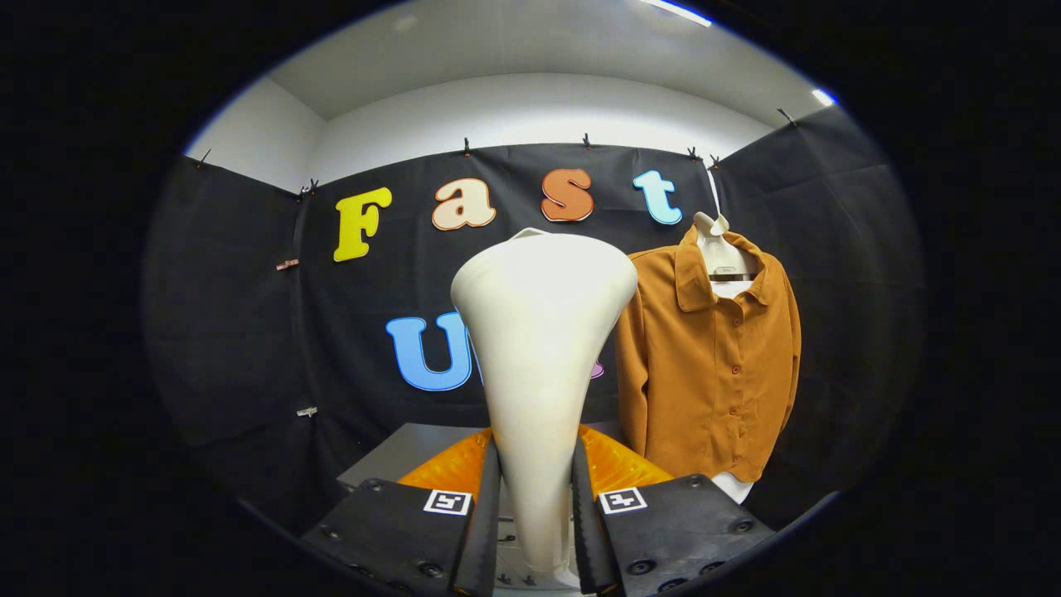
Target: Iron the clothes twice with a garment steamer, once on the left side and once on the right side.
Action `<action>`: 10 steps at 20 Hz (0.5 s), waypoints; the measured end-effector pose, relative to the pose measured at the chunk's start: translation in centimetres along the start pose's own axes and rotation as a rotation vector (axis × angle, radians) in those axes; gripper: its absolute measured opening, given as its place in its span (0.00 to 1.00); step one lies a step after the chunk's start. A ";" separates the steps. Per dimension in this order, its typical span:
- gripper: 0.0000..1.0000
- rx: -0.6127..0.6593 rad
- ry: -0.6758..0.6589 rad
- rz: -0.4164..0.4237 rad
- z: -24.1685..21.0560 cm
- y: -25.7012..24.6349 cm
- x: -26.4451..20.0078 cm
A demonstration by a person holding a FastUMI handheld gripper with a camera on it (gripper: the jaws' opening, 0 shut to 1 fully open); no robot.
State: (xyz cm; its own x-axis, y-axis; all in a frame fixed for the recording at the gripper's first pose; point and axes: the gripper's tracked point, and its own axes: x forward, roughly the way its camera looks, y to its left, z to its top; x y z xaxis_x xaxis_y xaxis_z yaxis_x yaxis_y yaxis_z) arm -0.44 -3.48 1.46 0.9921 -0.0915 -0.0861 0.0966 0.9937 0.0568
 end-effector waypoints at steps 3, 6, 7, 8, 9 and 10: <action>0.41 -0.006 -0.006 -0.006 0.1 -0.2 -0.1; 0.41 -0.007 -0.011 0.002 0.2 0.2 -0.2; 0.41 -0.008 -0.010 0.003 0.1 0.2 -0.2; 0.41 -0.007 -0.010 -0.001 0.1 0.1 -0.1; 0.41 -0.005 -0.010 -0.008 0.1 -0.1 0.0; 0.41 -0.005 -0.009 -0.009 0.1 0.0 0.0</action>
